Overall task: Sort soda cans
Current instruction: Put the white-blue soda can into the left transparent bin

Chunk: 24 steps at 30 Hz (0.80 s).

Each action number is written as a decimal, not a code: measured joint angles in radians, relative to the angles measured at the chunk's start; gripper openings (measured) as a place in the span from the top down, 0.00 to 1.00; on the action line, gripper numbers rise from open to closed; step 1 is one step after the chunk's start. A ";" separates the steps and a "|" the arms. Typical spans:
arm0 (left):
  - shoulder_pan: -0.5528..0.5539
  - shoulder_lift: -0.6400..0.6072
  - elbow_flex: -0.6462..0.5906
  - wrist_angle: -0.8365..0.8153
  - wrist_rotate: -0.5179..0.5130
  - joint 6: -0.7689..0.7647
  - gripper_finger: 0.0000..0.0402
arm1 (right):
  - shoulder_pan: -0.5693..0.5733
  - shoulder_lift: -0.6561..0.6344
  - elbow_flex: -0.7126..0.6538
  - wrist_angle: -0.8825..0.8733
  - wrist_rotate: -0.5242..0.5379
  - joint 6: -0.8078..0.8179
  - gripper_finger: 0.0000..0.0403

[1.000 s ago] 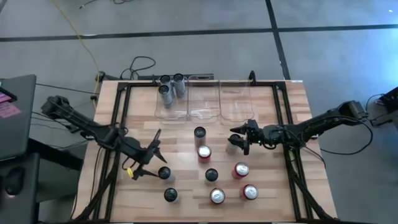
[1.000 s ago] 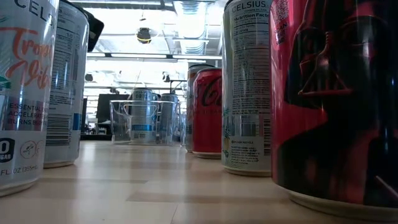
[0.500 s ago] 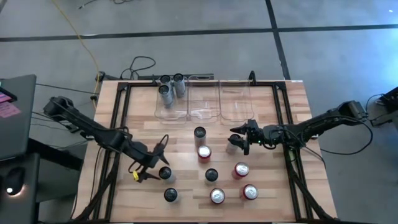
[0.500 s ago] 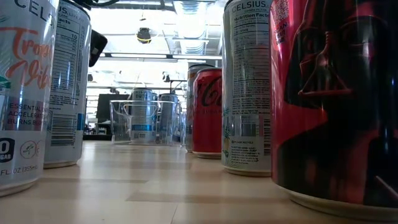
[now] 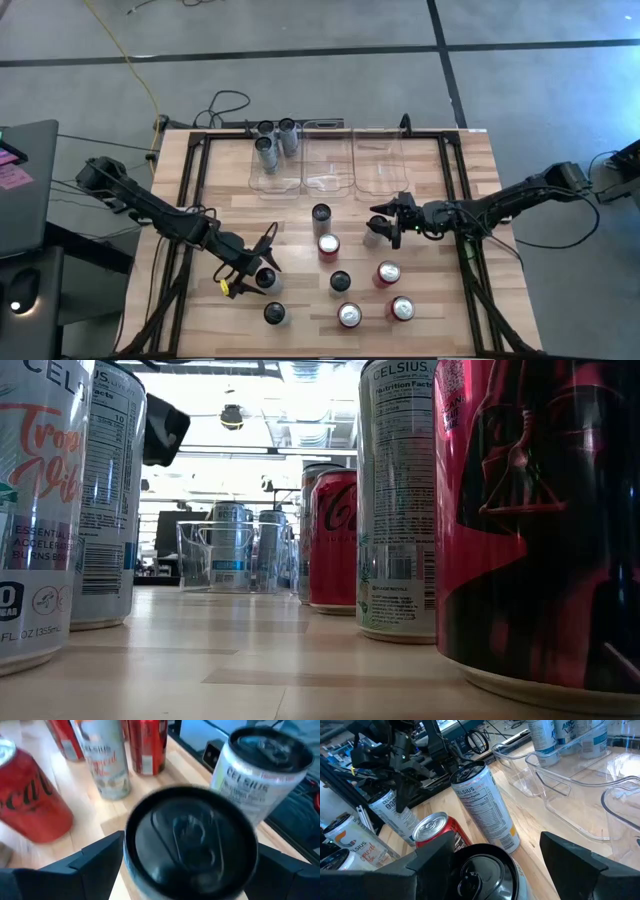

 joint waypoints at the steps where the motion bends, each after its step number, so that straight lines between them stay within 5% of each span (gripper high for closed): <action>1: 0.000 0.003 0.001 0.011 0.000 0.009 0.16 | 0.000 0.000 0.000 0.001 0.000 0.000 0.22; 6: 0.000 0.004 0.001 0.005 -0.054 0.013 0.21 | 0.000 0.000 0.000 0.004 0.000 0.000 0.22; 12: 0.020 0.003 0.001 0.001 -0.088 0.003 0.38 | 0.000 0.000 0.000 0.004 0.000 0.000 0.22; 24: 0.082 -0.038 -0.002 -0.029 -0.158 -0.066 0.38 | 0.000 0.000 0.000 0.003 0.000 -0.001 0.22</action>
